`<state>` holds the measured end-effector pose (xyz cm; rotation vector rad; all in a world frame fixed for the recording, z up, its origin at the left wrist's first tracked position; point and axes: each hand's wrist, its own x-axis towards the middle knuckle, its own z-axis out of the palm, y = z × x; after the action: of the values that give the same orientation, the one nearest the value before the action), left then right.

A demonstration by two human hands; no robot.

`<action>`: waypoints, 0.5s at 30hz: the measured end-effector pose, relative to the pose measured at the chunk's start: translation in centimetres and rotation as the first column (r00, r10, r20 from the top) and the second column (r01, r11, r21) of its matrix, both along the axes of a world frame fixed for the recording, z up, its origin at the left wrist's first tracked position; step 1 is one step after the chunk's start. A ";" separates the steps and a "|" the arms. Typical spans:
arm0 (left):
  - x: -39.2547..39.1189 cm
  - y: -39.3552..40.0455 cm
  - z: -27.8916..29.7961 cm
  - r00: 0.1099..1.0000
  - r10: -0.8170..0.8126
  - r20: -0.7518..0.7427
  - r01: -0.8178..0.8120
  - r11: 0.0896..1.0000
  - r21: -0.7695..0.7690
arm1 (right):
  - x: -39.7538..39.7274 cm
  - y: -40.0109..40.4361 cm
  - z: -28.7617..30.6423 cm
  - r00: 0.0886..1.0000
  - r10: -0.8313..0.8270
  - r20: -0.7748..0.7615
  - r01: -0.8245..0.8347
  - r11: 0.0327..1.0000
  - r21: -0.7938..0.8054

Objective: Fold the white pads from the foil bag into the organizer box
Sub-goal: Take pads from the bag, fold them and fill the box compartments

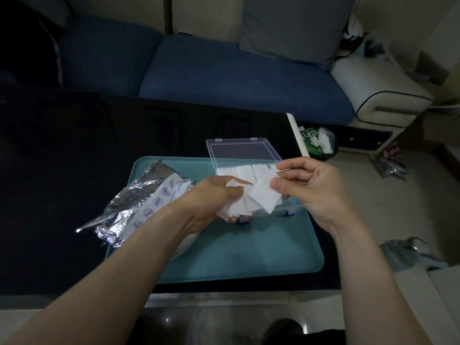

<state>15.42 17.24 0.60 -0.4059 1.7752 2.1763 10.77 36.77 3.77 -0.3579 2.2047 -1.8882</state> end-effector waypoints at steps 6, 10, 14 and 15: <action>0.6 0.2 0.7 0.968 -0.249 -0.010 0.249 0.964 0.097 | 0.5 -1.2 -0.7 0.987 0.138 -0.087 -0.120 0.974 0.192; 0.5 -0.1 0.4 0.965 -0.261 -0.032 0.263 0.956 0.132 | 0.7 -1.6 -0.9 0.980 0.115 -0.165 -0.089 0.983 0.158; 0.2 -0.2 0.1 0.983 -0.164 -0.079 0.175 0.972 0.158 | 0.2 -1.6 -1.0 0.974 -0.093 -0.207 0.112 0.990 0.081; 0.1 -0.1 0.0 0.986 -0.139 -0.094 0.150 0.981 0.124 | 0.0 -1.4 -0.9 0.973 -0.157 -0.171 0.164 0.986 0.025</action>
<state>15.54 17.13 0.59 -0.1503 1.6373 2.2195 10.82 35.37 2.90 -0.3538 2.4445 -1.9580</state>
